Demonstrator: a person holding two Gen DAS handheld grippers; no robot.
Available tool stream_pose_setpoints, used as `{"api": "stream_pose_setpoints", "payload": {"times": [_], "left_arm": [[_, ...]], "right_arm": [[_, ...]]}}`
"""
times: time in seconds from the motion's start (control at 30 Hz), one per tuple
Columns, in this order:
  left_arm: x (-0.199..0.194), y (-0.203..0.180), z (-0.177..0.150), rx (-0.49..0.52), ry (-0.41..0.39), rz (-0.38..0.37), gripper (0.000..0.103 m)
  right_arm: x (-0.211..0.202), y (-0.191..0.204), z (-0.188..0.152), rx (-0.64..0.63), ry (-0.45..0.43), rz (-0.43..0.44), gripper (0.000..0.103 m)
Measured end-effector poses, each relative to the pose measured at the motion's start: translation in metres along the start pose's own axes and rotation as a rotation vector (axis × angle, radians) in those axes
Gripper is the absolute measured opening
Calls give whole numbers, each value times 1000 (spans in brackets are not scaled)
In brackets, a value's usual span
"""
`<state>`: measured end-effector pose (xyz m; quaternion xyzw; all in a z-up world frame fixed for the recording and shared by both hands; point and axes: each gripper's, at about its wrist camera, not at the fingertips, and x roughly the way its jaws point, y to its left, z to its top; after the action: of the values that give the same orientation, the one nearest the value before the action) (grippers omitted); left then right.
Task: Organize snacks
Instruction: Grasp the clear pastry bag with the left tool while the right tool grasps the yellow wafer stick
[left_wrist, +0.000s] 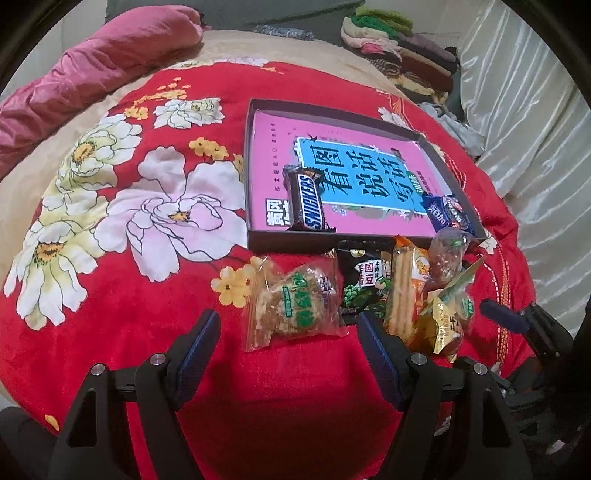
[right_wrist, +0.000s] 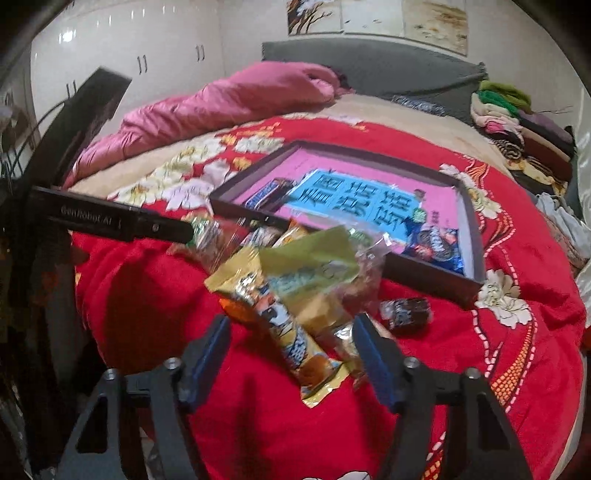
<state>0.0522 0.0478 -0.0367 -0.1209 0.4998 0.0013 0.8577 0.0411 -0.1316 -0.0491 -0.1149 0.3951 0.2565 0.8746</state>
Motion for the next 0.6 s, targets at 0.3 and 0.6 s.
{"api": "stream_pose_setpoints", "payload": {"times": [0.3, 0.6], "left_arm": [[11, 2, -2, -12, 24, 0, 77], [26, 5, 0, -40, 51, 2, 77]], "right_arm": [[20, 10, -2, -67, 61, -2, 39], [33, 17, -3, -144, 78, -22, 24]]}}
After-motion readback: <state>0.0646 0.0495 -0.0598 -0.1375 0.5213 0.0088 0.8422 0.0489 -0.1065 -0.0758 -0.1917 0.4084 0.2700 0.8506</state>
